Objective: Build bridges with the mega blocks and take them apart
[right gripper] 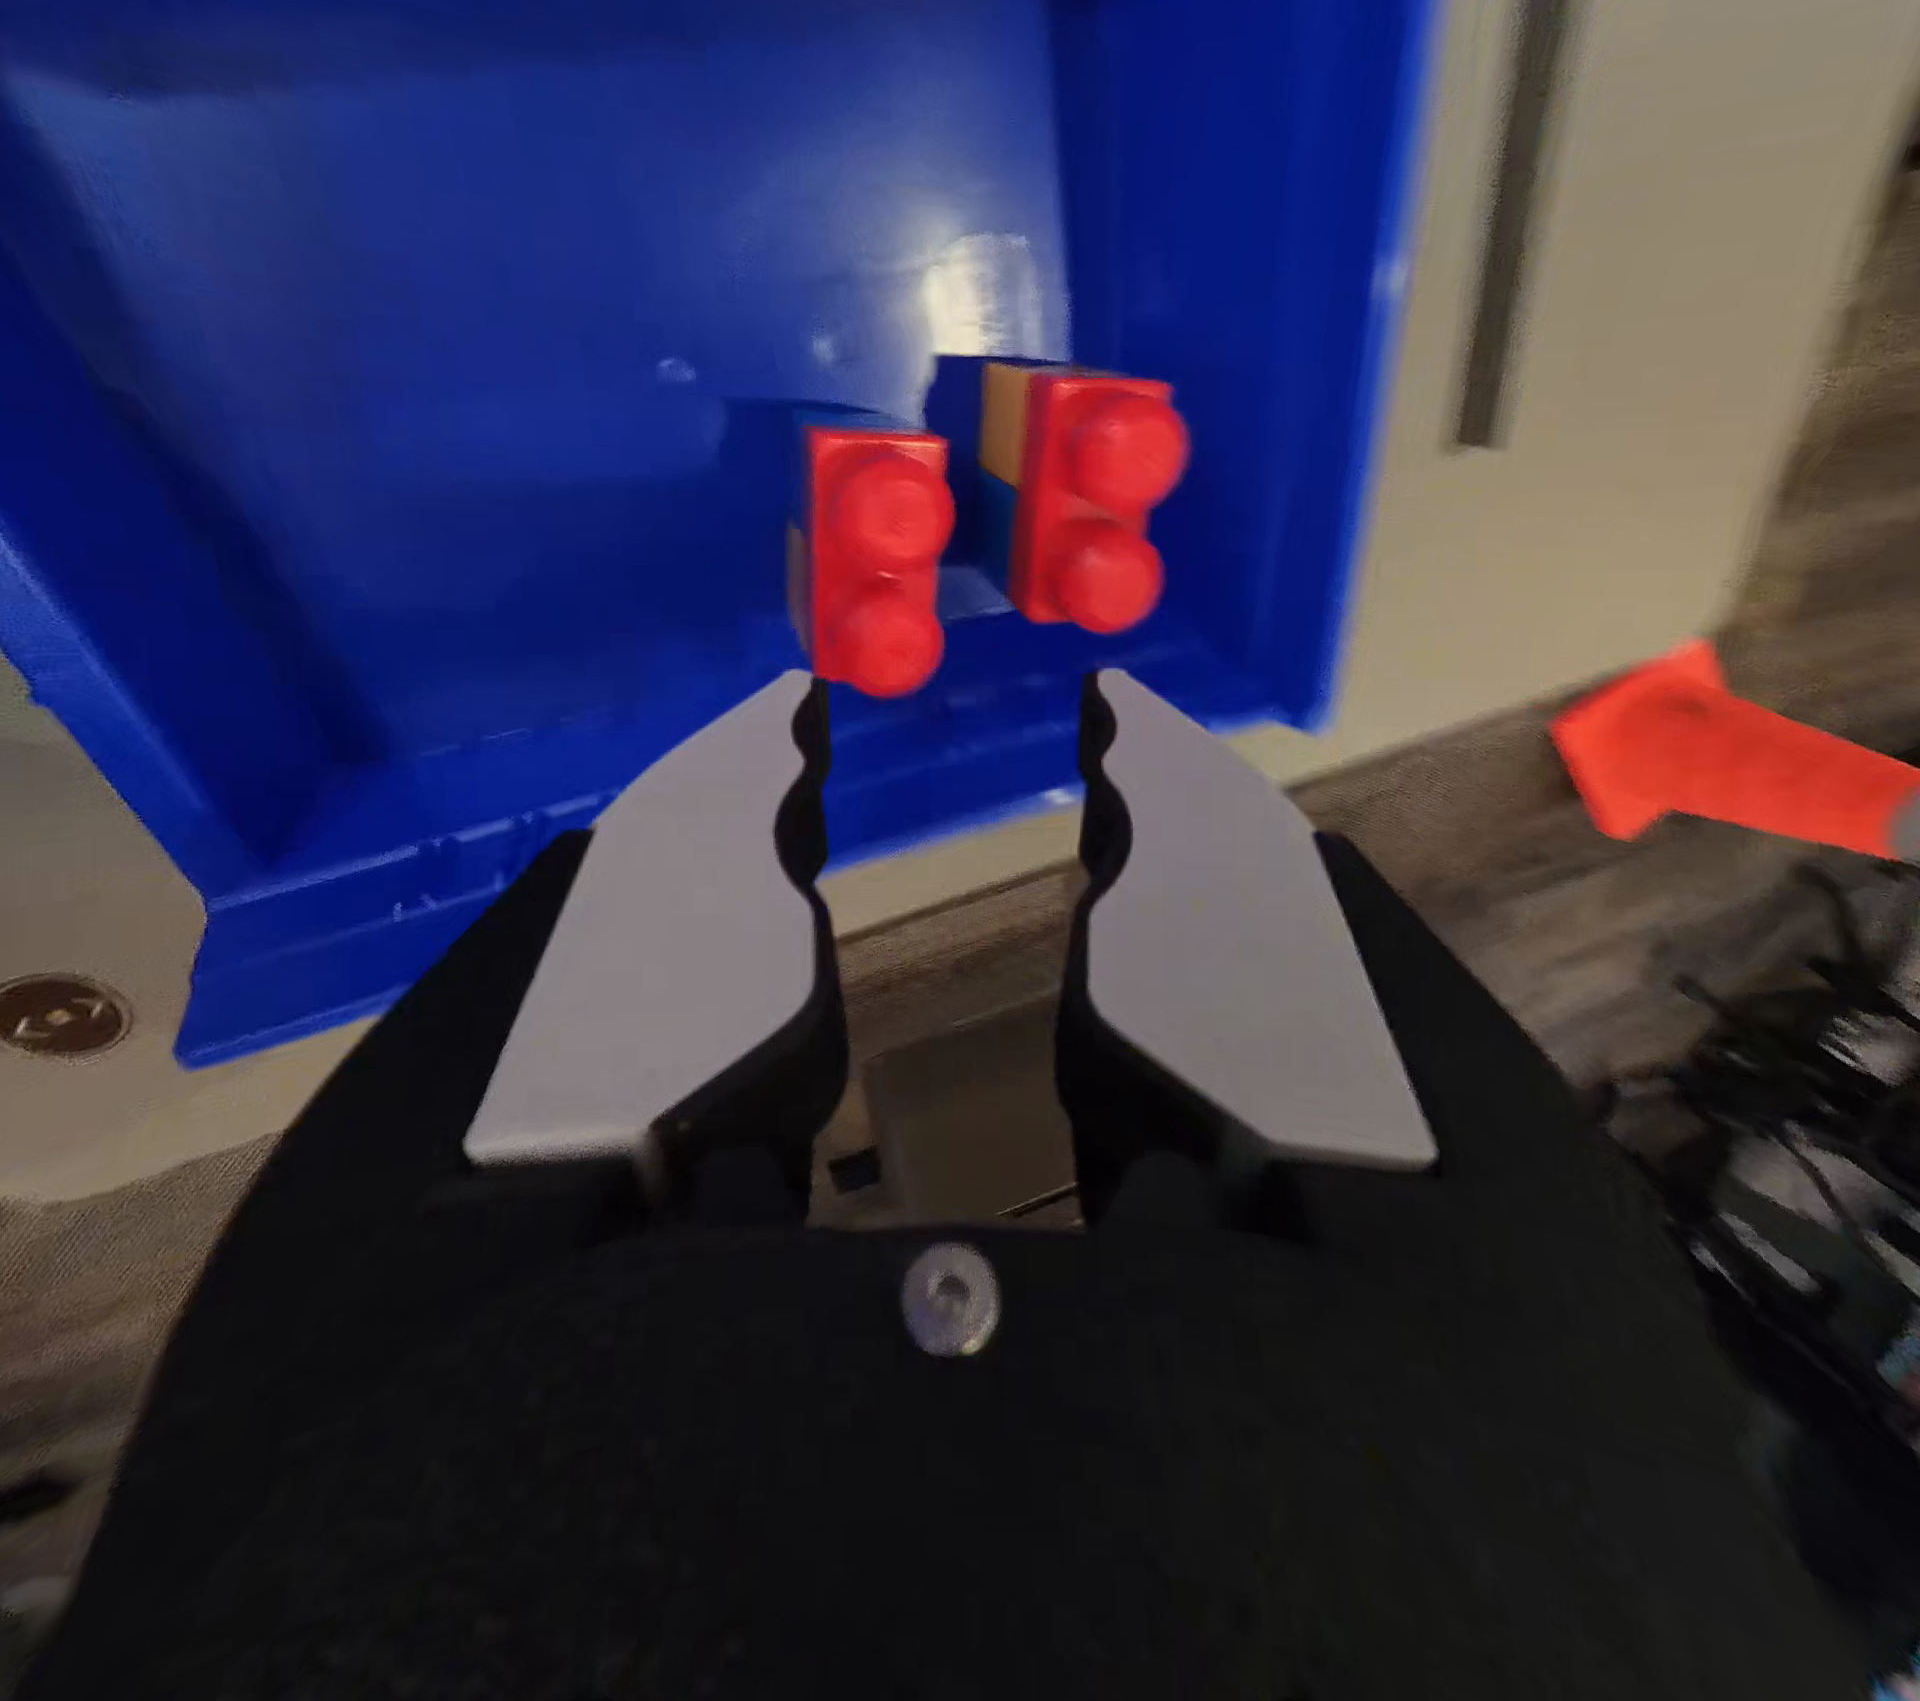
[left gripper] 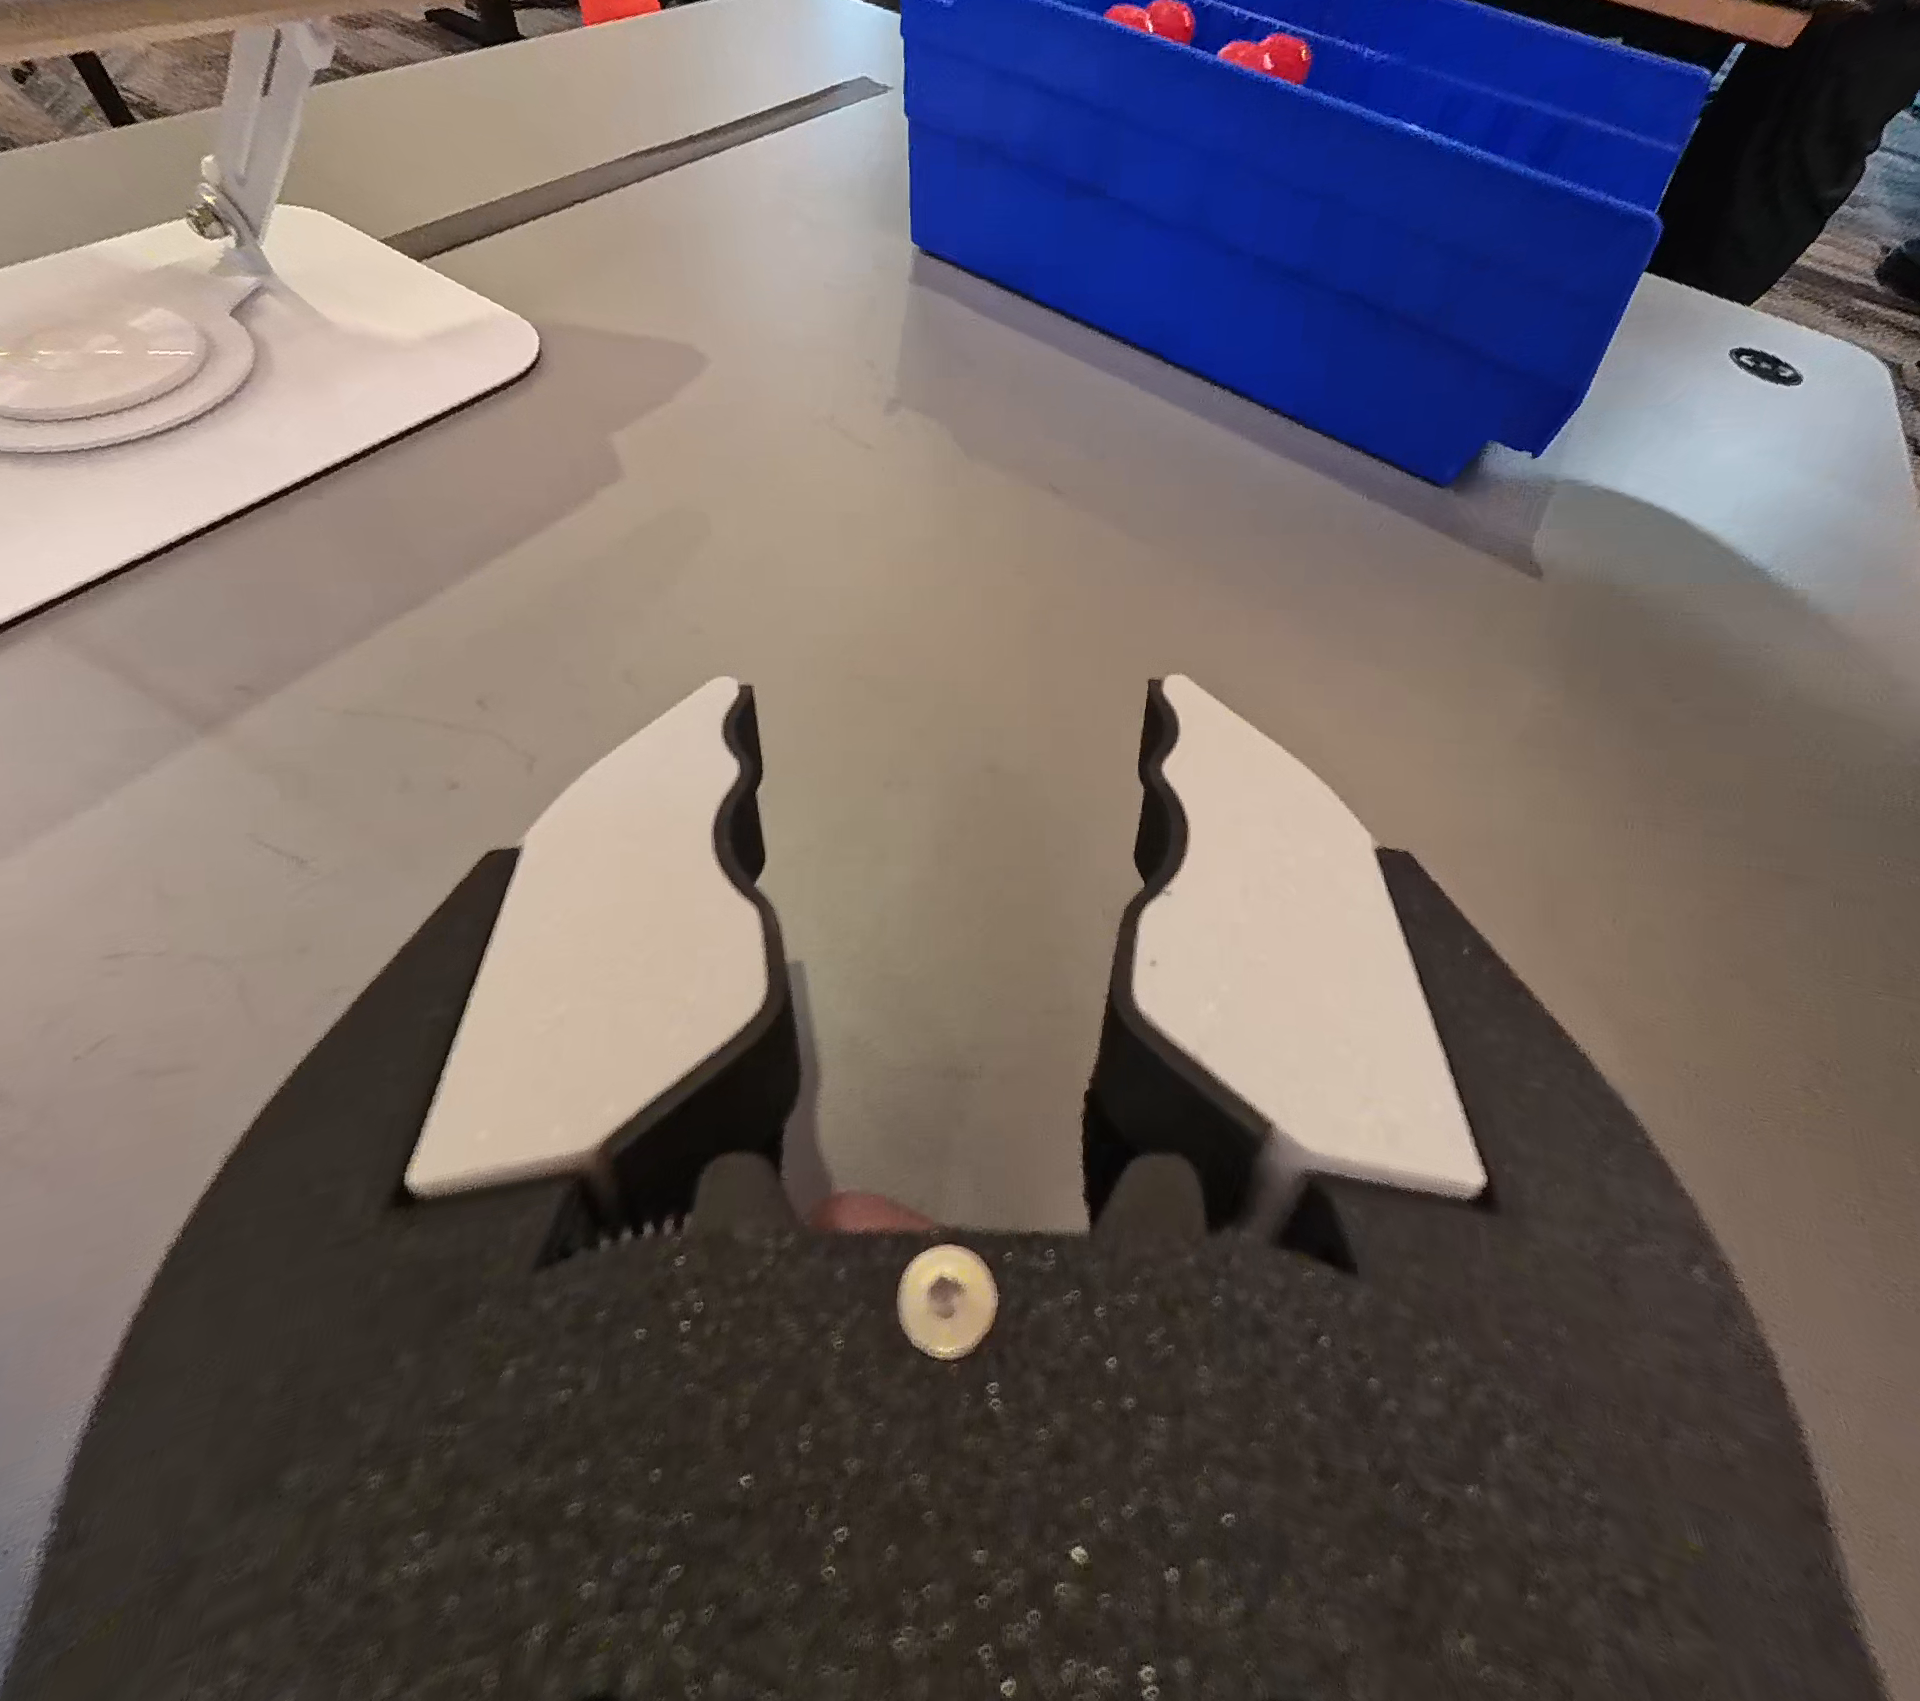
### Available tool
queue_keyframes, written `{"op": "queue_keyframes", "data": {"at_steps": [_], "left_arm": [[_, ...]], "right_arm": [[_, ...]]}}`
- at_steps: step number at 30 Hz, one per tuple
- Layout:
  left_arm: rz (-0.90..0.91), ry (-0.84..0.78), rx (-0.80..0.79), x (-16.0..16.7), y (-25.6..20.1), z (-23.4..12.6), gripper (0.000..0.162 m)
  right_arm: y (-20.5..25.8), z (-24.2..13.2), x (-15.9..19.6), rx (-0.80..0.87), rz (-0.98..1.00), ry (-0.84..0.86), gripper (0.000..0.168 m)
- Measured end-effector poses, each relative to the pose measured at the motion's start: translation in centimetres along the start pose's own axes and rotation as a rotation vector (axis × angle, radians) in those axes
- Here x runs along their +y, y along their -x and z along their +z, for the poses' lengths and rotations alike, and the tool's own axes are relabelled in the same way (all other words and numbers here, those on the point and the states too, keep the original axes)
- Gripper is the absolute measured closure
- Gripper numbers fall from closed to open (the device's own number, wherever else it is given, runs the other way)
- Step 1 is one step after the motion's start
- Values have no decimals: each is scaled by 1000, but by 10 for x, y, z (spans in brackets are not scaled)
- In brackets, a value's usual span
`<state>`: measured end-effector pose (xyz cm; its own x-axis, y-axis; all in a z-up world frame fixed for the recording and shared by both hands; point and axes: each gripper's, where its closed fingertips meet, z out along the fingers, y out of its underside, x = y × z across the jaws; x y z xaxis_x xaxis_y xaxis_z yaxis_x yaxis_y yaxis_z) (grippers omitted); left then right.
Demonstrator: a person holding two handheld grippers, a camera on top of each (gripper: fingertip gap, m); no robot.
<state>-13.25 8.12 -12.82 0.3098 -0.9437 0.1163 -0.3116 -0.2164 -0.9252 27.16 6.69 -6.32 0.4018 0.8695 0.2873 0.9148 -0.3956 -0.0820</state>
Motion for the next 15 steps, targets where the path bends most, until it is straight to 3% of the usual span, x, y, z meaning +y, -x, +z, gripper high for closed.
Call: {"op": "queue_keyframes", "data": {"at_steps": [4,8,12,15], "left_arm": [[9,21,-1,3,-4,2,91],[3,29,-22,3,-6,1,92],[-23,30,-85,1,-5,-6,92],[-35,44,-101,6,-17,-15,91]], "right_arm": [[-5,-72,-49,159,199,-269,108],[39,-123,-142,132,471,-848,108],[107,-105,-222,-48,712,-1201,98],[141,-62,-261,63,748,-1211,99]]}}
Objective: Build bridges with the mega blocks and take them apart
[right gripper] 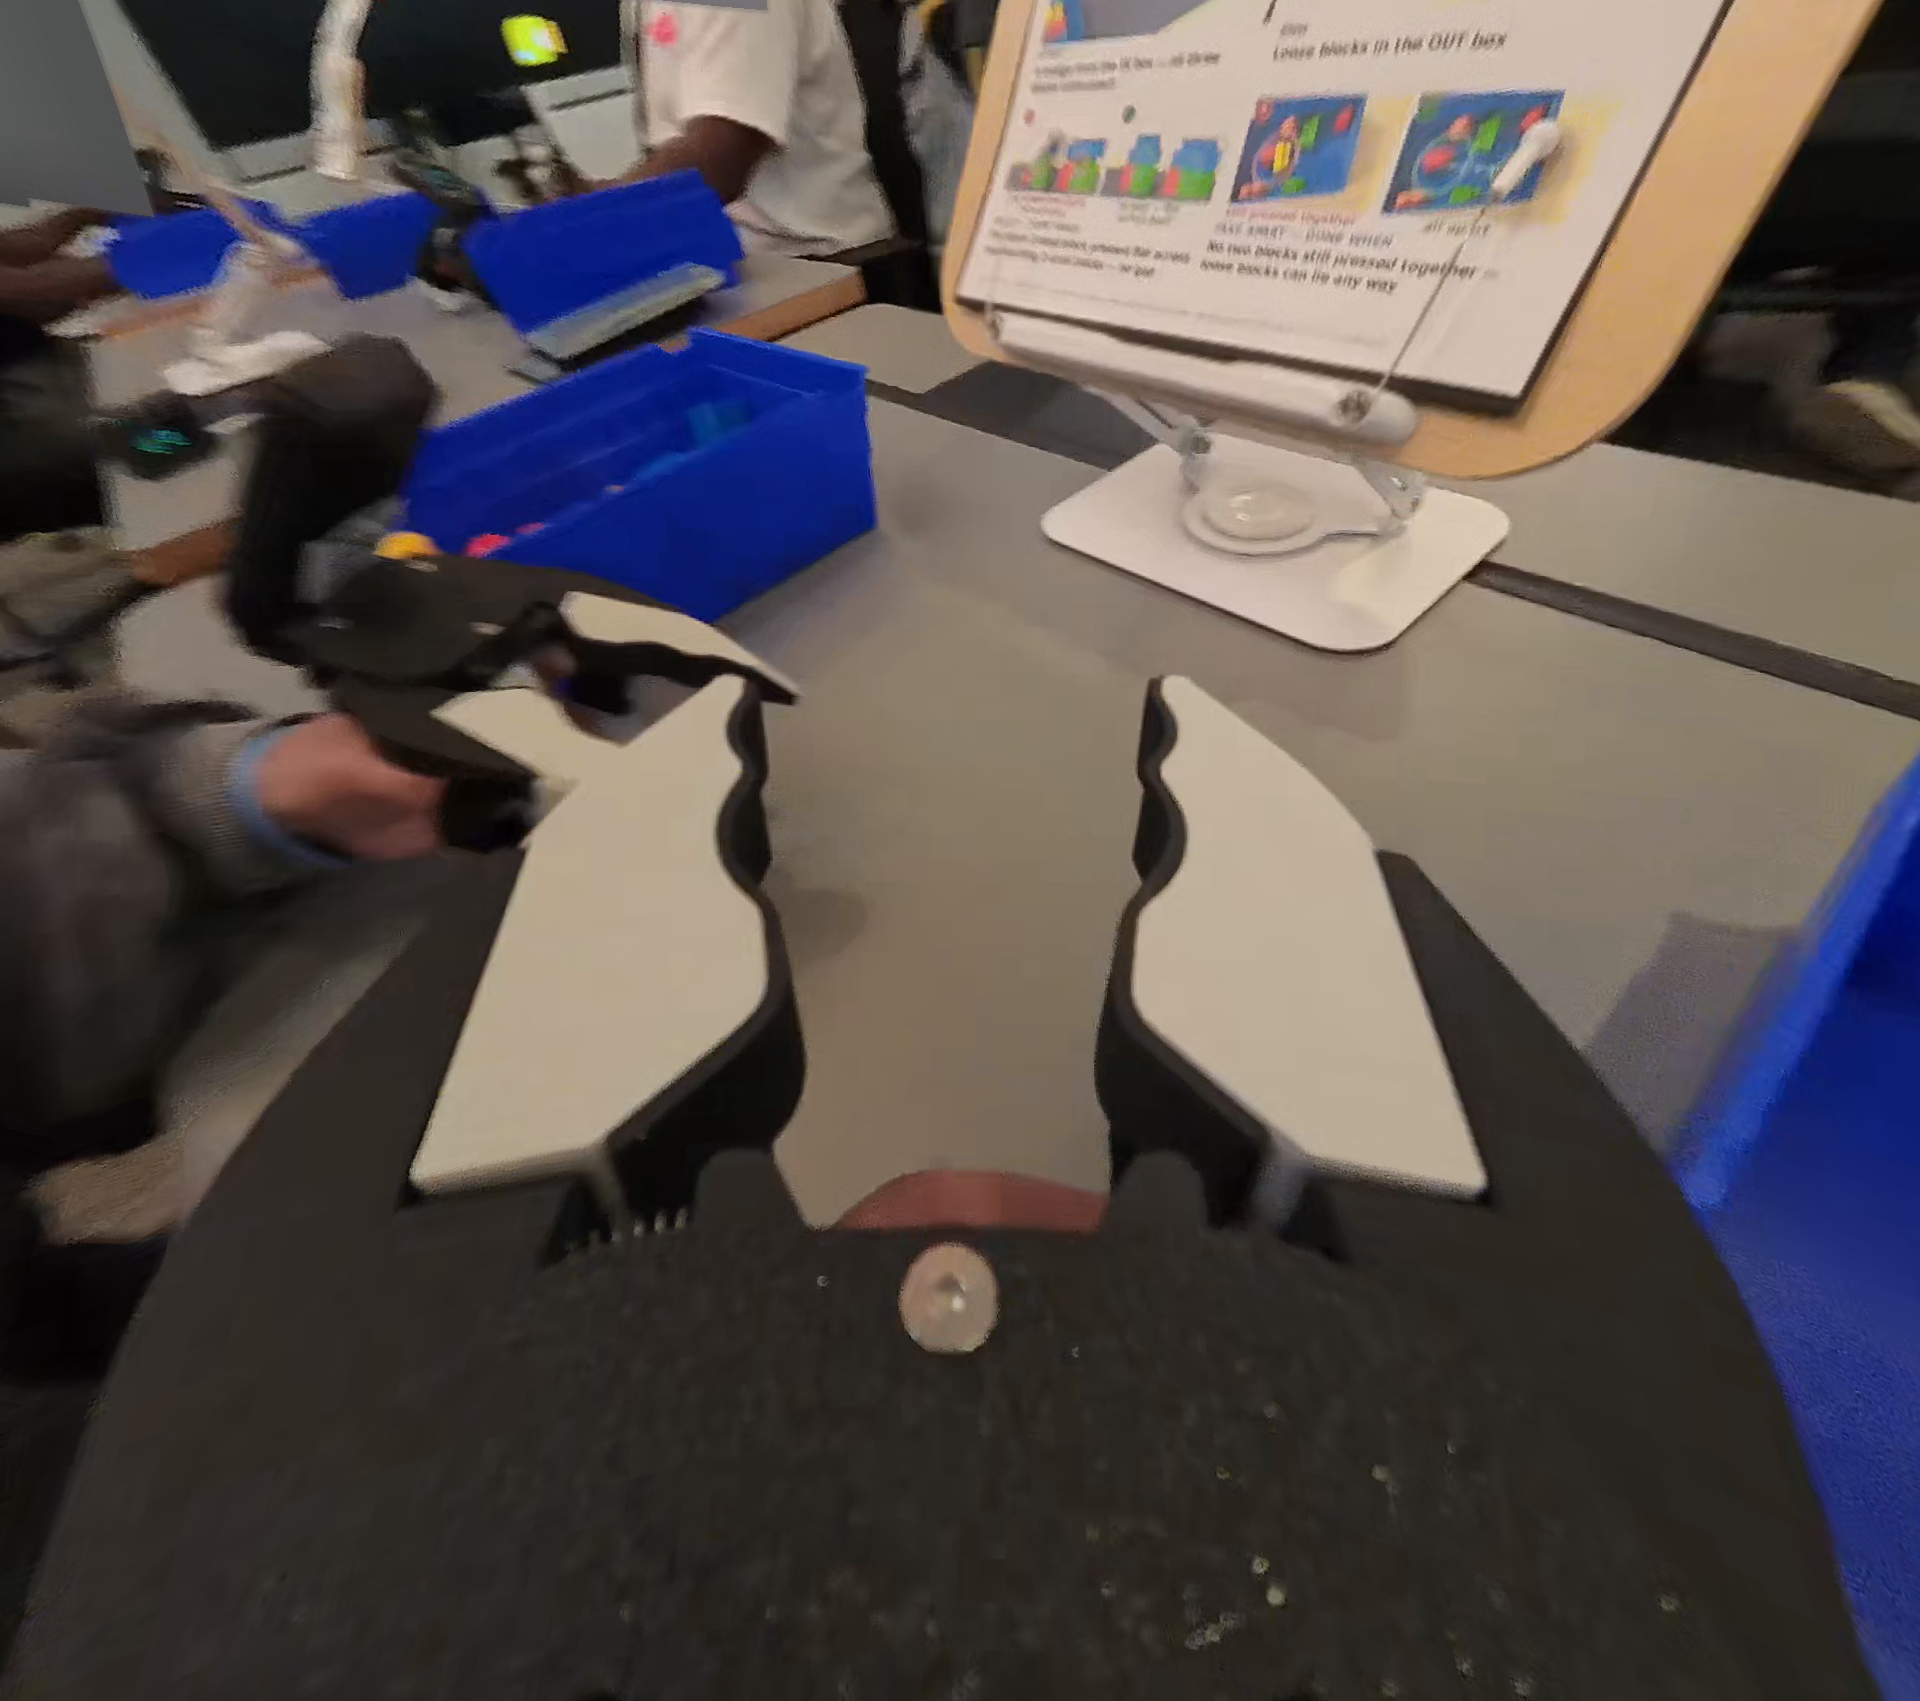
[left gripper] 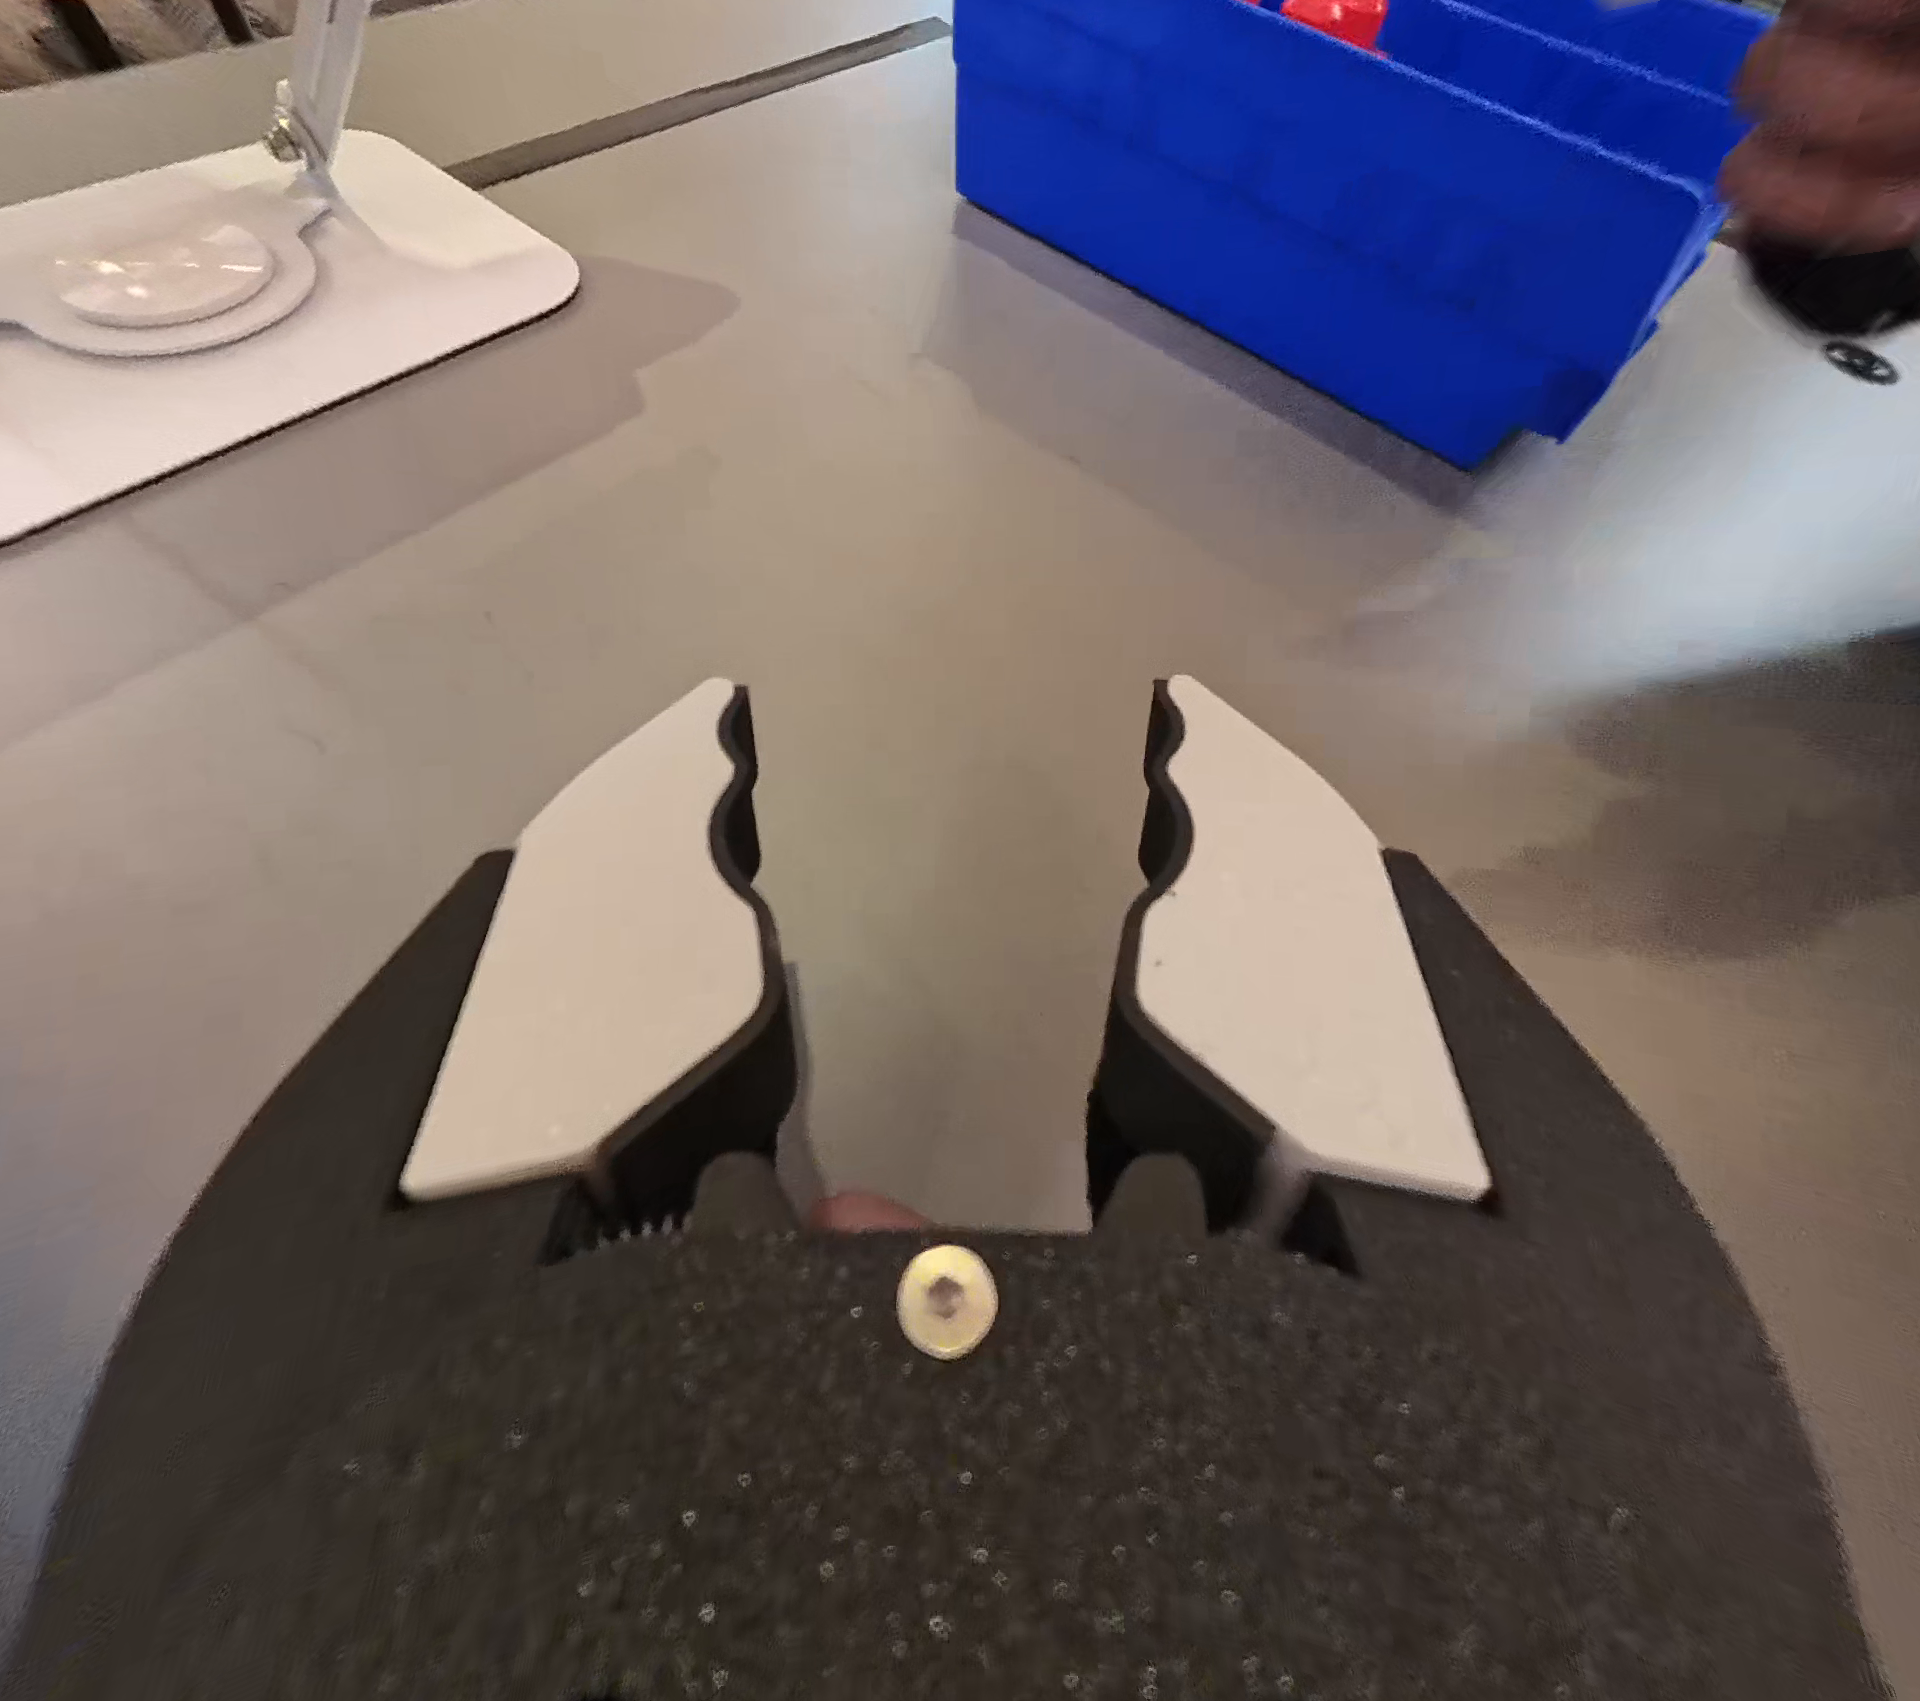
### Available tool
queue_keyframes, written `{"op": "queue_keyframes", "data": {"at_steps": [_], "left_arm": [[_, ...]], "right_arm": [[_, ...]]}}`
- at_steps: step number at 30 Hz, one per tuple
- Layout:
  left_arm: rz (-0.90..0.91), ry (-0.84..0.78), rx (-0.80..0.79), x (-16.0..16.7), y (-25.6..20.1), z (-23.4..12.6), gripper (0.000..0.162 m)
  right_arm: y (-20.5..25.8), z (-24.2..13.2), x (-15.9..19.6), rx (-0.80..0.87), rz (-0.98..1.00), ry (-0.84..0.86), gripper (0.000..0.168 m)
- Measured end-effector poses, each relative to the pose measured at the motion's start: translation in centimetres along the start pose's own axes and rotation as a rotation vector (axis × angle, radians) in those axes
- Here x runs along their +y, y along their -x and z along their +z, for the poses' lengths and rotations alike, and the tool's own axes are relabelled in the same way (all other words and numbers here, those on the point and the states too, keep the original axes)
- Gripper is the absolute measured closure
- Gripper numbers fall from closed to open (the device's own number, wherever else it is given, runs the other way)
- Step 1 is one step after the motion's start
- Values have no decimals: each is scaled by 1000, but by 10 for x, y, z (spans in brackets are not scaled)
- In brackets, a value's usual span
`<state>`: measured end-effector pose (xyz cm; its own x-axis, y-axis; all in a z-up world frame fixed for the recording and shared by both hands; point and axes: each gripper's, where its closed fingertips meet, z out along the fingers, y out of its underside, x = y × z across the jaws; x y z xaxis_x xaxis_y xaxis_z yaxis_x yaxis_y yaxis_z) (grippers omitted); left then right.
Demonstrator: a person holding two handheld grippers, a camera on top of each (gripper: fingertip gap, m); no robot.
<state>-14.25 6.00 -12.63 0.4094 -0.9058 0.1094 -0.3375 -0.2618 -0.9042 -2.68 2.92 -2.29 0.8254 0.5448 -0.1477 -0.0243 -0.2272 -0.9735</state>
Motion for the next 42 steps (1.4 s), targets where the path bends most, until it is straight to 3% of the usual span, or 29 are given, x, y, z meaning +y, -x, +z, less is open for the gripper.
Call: {"op": "queue_keyframes", "data": {"at_steps": [5,10,15,20,24,28,32,42], "left_arm": [[-66,47,32,27,-29,-19,85],[-134,43,46,37,-46,-46,82],[-135,35,43,36,-55,-92,86],[-26,137,-183,38,-1,-174,89],[-149,255,-403,49,74,-218,86],[-408,333,-420,74,109,-216,81],[-544,434,-430,101,126,-209,78],[-537,594,-446,114,131,-201,78]], "right_arm": [[44,39,58,89,-211,-8,97],[56,49,84,82,-138,-8,104],[49,45,80,43,-47,-56,110],[52,43,78,12,-32,-73,114],[58,46,81,2,-79,-54,114],[63,46,82,-6,-111,-48,115],[65,46,81,-24,-114,-55,115],[68,46,82,-49,-112,-51,119]]}}
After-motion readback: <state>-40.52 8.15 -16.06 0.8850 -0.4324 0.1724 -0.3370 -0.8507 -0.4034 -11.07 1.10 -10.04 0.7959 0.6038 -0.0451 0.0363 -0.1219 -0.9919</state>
